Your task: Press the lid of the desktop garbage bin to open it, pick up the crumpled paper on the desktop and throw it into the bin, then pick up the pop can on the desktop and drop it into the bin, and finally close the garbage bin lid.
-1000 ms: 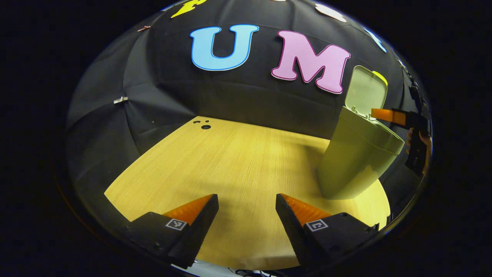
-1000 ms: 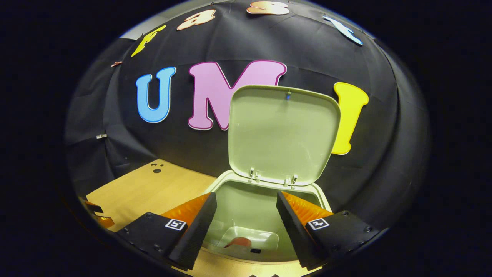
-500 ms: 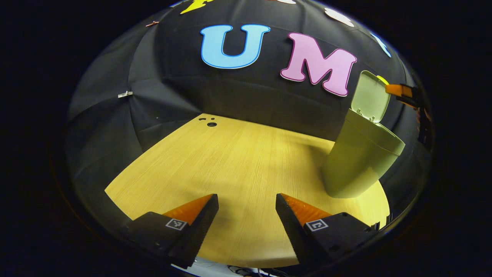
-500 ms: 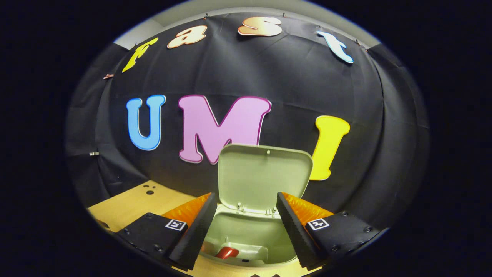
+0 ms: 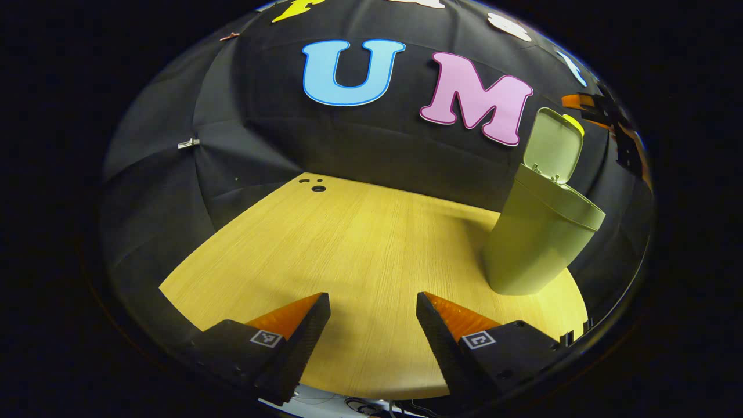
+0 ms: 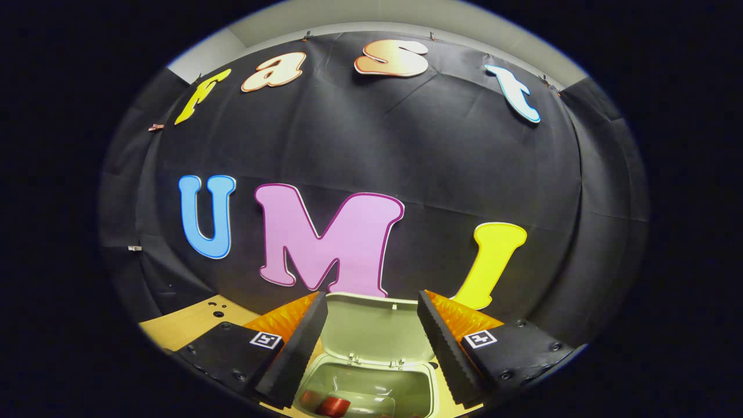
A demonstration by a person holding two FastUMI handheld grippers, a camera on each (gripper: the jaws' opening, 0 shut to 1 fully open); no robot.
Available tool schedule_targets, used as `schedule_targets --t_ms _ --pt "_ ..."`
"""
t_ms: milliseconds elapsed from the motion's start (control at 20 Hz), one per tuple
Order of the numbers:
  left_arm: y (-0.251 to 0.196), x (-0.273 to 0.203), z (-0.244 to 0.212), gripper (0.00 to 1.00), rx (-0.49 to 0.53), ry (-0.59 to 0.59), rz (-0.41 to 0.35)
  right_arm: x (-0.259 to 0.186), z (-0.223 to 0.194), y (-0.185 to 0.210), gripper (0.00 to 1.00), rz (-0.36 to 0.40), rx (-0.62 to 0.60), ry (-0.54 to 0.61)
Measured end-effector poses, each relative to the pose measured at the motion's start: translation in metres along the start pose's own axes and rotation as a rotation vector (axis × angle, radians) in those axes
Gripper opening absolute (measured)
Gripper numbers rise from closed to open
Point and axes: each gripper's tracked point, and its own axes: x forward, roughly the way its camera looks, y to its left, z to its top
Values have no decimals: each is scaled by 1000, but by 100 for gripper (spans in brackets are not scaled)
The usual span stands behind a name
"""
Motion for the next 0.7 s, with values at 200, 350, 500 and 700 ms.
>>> schedule_targets --t_ms 200,350,500,700 --pt "-5 -5 -4 96 -23 21 -5 28 7 -7 98 -11 11 43" --pt "-10 -13 4 96 -51 11 -14 52 13 -15 98 -23 20 68" --pt "-10 -16 9 96 -37 -4 -5 70 8 -23 98 -38 46 110" --pt "-8 -21 10 96 -54 -9 4 84 -16 -31 98 -57 36 169"
